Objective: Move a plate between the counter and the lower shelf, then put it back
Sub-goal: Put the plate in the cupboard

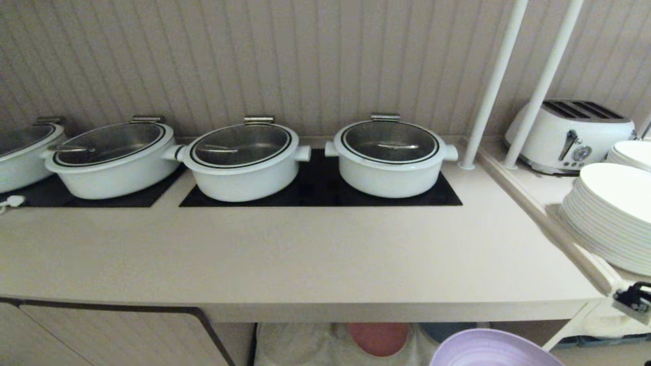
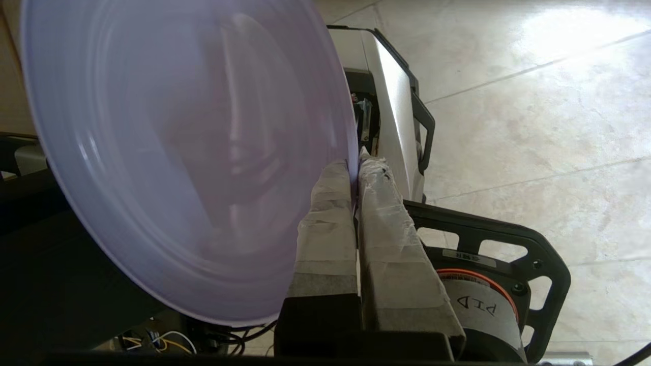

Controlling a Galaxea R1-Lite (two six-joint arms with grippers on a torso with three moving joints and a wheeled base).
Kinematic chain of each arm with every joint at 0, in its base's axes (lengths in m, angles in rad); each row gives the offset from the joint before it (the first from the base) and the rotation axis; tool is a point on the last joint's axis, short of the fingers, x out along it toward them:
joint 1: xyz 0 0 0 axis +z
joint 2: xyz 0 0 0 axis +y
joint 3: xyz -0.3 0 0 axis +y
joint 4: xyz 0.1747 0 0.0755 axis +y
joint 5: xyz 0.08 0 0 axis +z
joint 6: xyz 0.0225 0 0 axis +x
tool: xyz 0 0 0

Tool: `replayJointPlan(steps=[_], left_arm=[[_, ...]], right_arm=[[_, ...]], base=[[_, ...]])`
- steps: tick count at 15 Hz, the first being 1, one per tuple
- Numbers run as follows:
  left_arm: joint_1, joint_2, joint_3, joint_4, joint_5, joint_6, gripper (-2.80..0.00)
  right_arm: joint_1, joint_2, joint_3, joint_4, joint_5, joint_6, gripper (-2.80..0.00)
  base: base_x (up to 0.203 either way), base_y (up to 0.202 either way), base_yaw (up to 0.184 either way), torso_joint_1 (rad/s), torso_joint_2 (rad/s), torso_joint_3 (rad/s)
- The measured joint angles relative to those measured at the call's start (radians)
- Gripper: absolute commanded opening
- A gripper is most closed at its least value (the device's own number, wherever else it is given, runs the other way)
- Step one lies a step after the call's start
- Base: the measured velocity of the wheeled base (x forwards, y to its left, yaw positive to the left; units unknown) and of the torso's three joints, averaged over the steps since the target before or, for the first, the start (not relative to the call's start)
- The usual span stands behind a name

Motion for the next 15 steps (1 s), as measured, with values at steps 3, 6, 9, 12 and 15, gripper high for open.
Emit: replayJointPlan(steps=[3,6,9,12,15], left_arm=[[0.0,0.0,0.0,0.0,-0.001,0.0,-2.8],[0.0,0.0,0.0,0.0,0.0,0.0,-2.8],[0.0,0.0,0.0,0.0,-0.001,0.0,-2.8],[0.0,0.0,0.0,0.0,-0.001,0.0,-2.8],[0.0,0.0,0.0,0.0,0.0,-0.001,-2.8]], right_arm=[[0.0,0.001,0.0,0.001,0.0,0.0,-2.8],[0.0,0.001,0.001,0.001,0.0,0.0,-2.8],[0.0,0.002,0.001,0.001,0.0,0.0,-2.8],[0.0,0.002,0.002,0.001,-0.001,0.0,-2.8],[0.0,0.002,0.004,0.001,-0.001,0.0,-2.8]], base=[[0.0,0.196,-0.004,0.003,0.0,0.001],[0.0,0.196,0.0,0.0,0.0,0.006],[0.0,0.197,0.0,0.005,0.0,0.002],[0.0,0.197,0.001,0.001,0.0,0.002],[0.0,0.182,-0.001,0.001,0.0,0.002]])
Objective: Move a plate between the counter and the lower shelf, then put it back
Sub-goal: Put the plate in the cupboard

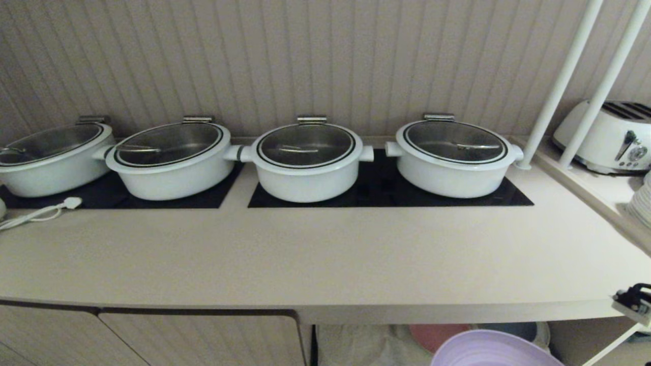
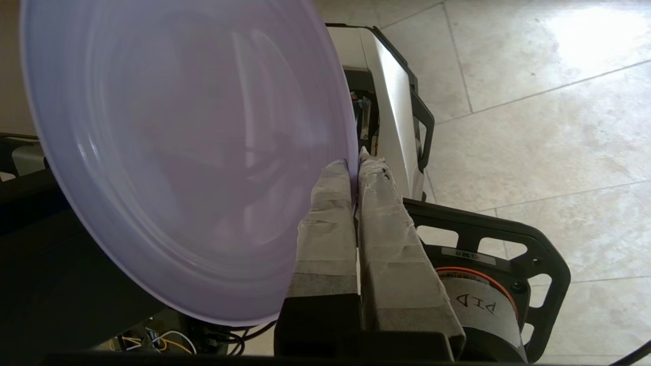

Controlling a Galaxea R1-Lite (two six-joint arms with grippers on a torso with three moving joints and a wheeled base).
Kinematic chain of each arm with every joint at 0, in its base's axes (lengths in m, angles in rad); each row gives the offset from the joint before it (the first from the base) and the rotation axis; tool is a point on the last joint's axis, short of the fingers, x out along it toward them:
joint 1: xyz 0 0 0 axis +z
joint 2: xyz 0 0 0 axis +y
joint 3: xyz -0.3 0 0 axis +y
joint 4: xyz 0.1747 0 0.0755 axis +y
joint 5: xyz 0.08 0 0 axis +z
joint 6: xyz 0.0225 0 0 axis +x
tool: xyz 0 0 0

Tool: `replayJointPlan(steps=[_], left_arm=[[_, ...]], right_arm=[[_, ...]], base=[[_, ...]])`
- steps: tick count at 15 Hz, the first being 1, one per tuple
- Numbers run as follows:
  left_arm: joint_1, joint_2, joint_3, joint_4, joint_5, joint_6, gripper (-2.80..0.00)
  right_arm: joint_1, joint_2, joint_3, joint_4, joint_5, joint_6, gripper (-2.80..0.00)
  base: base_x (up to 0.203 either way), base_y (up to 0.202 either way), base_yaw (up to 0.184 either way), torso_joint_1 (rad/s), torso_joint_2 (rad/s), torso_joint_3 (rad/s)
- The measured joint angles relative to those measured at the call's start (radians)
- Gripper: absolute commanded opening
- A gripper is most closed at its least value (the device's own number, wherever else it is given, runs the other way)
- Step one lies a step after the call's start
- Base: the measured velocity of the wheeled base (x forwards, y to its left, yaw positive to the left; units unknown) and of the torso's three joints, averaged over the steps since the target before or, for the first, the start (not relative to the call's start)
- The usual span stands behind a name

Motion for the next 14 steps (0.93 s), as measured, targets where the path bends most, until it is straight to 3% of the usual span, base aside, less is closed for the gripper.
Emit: replayJointPlan(steps=[14], left_arm=[[0.0,0.0,0.0,0.0,0.0,0.0,-2.8]], right_arm=[[-0.003,0.001,-0.024,-0.004,-0.003,-0.002,-2.8]], base=[[0.0,0.008,0.0,0.0,0.0,0.0]])
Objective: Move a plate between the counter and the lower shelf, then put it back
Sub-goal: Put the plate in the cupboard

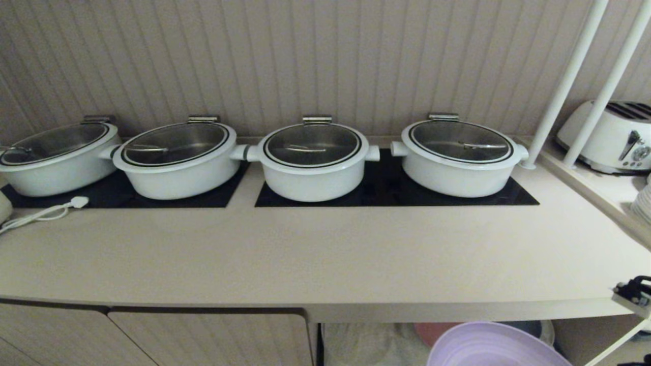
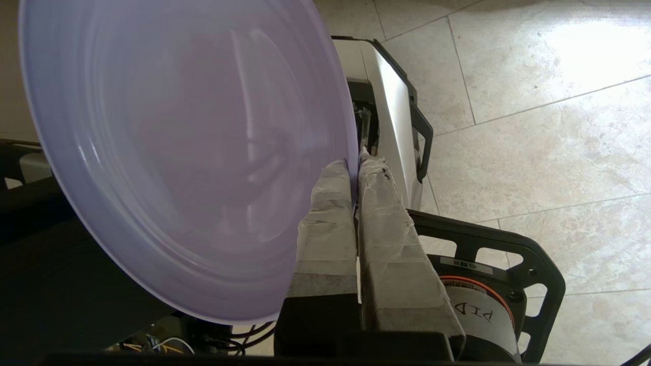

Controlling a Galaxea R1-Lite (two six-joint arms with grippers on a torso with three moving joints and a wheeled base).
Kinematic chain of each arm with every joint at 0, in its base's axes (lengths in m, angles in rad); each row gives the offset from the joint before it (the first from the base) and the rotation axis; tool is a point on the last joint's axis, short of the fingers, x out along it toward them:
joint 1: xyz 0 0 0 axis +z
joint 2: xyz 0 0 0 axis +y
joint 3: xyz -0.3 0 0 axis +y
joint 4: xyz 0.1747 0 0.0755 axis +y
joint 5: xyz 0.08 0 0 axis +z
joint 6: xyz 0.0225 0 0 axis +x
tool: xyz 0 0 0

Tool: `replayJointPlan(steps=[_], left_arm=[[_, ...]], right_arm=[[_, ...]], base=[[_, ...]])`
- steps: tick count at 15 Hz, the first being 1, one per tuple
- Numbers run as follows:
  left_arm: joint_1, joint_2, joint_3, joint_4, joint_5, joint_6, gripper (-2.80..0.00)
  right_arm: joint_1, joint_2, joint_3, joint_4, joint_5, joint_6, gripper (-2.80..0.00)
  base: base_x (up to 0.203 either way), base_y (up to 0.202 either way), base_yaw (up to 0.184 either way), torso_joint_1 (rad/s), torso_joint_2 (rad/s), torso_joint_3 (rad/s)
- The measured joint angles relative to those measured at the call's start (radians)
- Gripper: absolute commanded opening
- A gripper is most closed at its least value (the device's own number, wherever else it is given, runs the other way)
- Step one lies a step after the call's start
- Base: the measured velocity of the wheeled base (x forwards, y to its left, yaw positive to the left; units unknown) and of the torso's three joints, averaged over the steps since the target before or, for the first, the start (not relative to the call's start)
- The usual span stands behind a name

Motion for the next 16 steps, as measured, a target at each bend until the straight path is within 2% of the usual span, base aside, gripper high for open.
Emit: replayJointPlan(steps=[16], left_arm=[[0.0,0.0,0.0,0.0,0.0,0.0,-2.8]], right_arm=[[-0.019,0.022,-0.005,-0.005,0.003,0.0,-2.8]], base=[[0.0,0.0,0.0,0.0,0.0,0.0]])
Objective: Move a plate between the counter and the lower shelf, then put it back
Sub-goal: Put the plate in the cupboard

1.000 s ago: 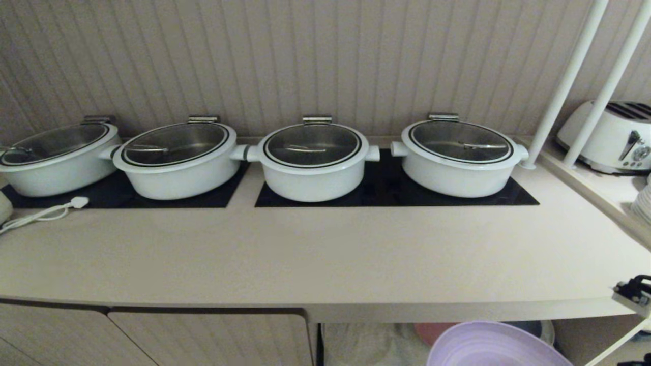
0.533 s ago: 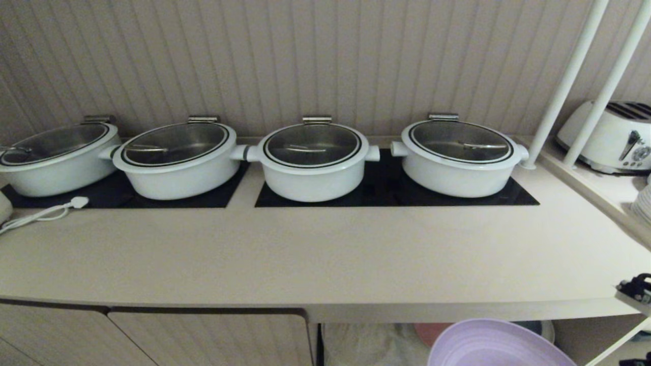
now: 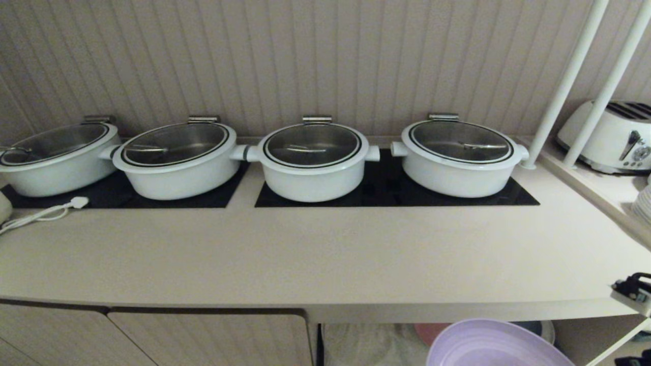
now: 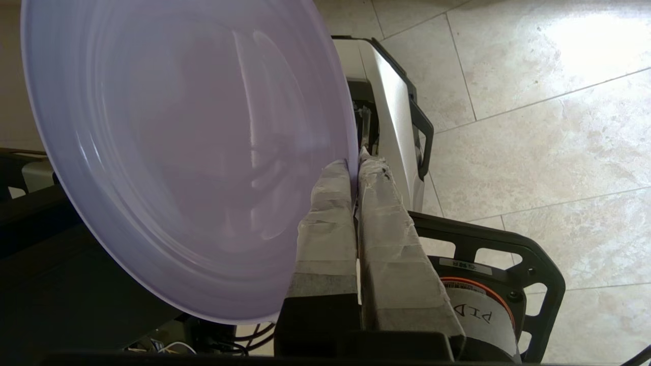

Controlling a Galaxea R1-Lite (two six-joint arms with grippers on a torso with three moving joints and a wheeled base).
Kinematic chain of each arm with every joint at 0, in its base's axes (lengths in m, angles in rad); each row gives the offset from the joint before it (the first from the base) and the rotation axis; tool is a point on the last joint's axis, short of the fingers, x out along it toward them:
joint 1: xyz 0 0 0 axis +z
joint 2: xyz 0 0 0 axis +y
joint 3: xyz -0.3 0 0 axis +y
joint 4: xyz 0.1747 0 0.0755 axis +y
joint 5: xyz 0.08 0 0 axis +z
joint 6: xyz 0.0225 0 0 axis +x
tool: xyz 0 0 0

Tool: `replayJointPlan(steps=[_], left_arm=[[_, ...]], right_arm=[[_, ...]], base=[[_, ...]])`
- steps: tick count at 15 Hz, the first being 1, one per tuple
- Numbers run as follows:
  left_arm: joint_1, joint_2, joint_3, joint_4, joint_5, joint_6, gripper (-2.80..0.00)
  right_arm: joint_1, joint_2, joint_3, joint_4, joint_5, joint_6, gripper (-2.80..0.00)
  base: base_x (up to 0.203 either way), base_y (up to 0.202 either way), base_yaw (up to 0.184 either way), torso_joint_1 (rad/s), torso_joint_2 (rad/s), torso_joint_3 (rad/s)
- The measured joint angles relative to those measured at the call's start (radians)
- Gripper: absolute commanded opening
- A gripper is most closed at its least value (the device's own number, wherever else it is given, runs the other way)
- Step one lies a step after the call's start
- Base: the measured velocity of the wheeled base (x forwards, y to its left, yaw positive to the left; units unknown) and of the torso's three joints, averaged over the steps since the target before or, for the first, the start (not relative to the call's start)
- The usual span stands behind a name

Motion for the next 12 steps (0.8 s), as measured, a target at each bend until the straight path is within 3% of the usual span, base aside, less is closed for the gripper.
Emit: replayJointPlan(steps=[8,12], left_arm=[[0.0,0.0,0.0,0.0,0.0,0.0,-2.8],[0.0,0.0,0.0,0.0,0.0,0.0,-2.8]], right_arm=[[0.002,0.009,-0.003,0.008,-0.001,-0.001,-2.8],[0.003,0.007,-0.003,0.01,-0.003,-0.001,-2.8]], base=[[0.0,0.0,0.0,-0.002,0.0,0.003],[0.0,0.0,0.0,-0.13,0.29,0.145]])
